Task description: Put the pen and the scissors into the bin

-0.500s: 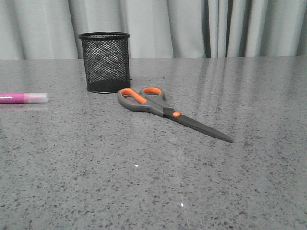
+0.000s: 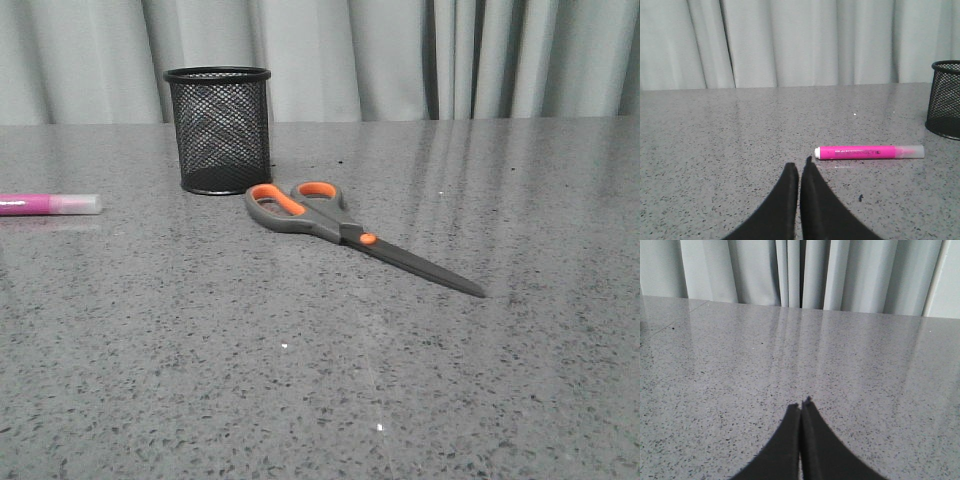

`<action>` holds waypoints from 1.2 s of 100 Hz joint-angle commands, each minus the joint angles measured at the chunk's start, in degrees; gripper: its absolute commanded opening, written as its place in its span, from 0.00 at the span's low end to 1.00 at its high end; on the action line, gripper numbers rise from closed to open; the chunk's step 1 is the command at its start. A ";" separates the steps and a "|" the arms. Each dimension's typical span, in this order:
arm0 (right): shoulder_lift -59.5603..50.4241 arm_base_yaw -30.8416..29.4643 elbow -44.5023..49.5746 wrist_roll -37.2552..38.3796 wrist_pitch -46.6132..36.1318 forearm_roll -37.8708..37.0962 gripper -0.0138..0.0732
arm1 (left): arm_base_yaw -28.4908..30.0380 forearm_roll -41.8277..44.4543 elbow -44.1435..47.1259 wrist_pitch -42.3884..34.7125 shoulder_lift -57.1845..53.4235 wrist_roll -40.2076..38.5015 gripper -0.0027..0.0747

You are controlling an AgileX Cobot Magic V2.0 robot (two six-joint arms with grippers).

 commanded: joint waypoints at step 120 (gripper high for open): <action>-1.06 -0.44 -0.79 -0.56 -10.46 28.88 0.08 | -0.24 -40.91 1.10 -4.91 -1.86 -0.56 0.01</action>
